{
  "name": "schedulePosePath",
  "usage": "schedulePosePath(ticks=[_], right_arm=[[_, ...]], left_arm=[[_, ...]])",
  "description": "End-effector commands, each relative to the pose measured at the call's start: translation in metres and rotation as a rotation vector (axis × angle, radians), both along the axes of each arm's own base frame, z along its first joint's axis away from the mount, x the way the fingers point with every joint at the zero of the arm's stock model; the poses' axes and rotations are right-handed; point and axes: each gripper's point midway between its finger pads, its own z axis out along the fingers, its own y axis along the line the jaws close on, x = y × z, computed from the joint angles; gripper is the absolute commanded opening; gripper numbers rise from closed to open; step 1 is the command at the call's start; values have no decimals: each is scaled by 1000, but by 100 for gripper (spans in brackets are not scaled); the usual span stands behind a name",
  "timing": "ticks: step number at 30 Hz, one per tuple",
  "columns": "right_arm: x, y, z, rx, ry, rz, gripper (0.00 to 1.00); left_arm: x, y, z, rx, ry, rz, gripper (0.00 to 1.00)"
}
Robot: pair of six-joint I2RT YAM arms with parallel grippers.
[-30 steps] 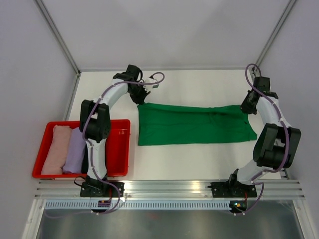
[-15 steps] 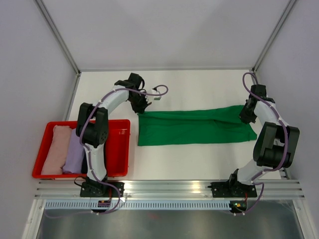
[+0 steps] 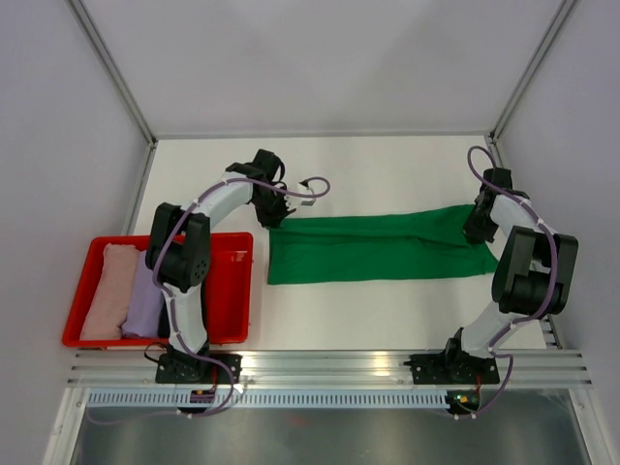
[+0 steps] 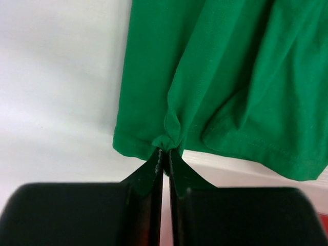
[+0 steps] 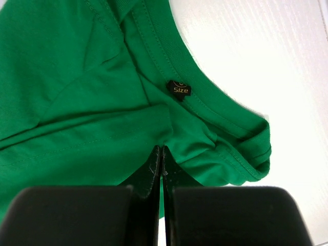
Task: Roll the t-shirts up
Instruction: Fold the tshirt
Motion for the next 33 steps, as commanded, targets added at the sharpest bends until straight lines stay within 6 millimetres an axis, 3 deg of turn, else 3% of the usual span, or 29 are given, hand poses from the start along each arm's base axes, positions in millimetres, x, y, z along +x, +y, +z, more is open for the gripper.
schedulePosePath(ticks=[1,3,4,6,8,10,13,14,17,18,19,22,23,25,26,33], right_arm=[[3,-9,-4,-35,11,-1,0],[2,-10,-5,-37,16,1,0],[2,-10,-6,-36,19,2,1],[2,-10,-6,-34,21,3,7],[5,-9,-2,-30,20,0,13],[6,-11,6,-42,7,0,25],[11,-19,27,-85,-28,-15,41],[14,-23,38,-109,-51,-26,43],[23,-26,69,-174,-124,-15,44],[30,-18,79,-205,-151,18,45],[37,-11,86,-219,-164,60,45],[65,34,85,-211,-164,225,45],[69,55,68,-188,-116,285,45],[82,66,64,-136,-121,283,47],[86,84,51,-88,-99,313,48],[106,99,26,1,-48,308,51]], left_arm=[[7,4,14,22,-76,-61,11],[-1,5,18,26,-93,-107,24],[-13,6,11,36,-70,-132,29],[-23,8,14,45,-81,-177,39],[-38,12,8,63,-49,-209,40],[-48,18,11,80,-21,-234,40],[-39,13,28,58,-36,-199,39],[-22,3,48,25,-86,-173,39],[-2,-16,61,-54,-53,-30,39],[4,-27,79,-105,-42,16,39],[2,-33,74,-130,1,22,39],[-6,-33,62,-117,42,17,43],[-9,-33,55,-104,53,5,45],[-12,-32,40,-49,57,-34,50],[-13,-30,33,-22,61,-49,51],[-13,-22,3,105,61,-131,55]])
